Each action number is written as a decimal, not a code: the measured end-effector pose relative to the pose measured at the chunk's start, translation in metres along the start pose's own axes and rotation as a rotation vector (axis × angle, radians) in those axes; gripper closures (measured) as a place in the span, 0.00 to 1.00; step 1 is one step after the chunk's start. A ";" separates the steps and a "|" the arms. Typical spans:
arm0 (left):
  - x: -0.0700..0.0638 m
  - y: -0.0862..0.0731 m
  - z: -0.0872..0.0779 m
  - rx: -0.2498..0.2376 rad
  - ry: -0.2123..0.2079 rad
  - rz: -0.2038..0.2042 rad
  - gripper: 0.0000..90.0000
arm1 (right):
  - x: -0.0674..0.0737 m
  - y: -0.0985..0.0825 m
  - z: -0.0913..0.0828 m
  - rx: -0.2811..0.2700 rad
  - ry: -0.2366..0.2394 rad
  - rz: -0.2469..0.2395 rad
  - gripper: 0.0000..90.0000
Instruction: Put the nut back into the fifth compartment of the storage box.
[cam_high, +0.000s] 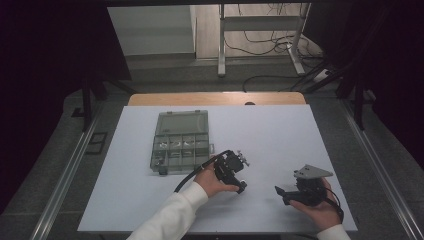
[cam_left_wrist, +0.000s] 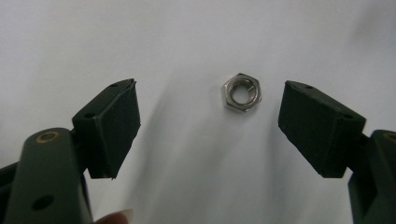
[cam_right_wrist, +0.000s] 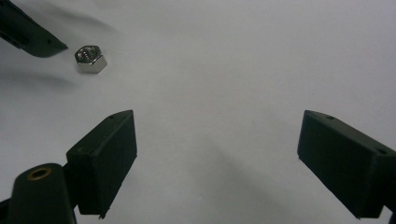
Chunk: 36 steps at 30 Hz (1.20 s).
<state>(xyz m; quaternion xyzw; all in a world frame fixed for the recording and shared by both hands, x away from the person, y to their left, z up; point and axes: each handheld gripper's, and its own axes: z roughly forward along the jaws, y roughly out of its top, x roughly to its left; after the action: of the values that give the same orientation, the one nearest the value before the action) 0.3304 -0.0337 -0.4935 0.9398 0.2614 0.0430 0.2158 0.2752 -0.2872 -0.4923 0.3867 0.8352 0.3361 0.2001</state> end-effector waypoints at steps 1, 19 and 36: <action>0.000 0.001 0.001 0.004 -0.001 0.000 0.24 | 0.000 0.000 0.000 0.000 0.000 0.000 0.14; -0.010 0.011 0.017 0.063 -0.021 -0.016 0.61 | 0.000 0.000 0.000 0.002 -0.003 -0.004 0.14; -0.008 0.012 0.009 0.082 -0.026 0.021 0.78 | 0.000 0.000 -0.001 0.004 -0.009 -0.004 0.14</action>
<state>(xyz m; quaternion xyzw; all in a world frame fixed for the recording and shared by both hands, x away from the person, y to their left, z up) 0.3312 -0.0500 -0.4964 0.9511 0.2500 0.0224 0.1802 0.2744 -0.2872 -0.4921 0.3867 0.8358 0.3324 0.2036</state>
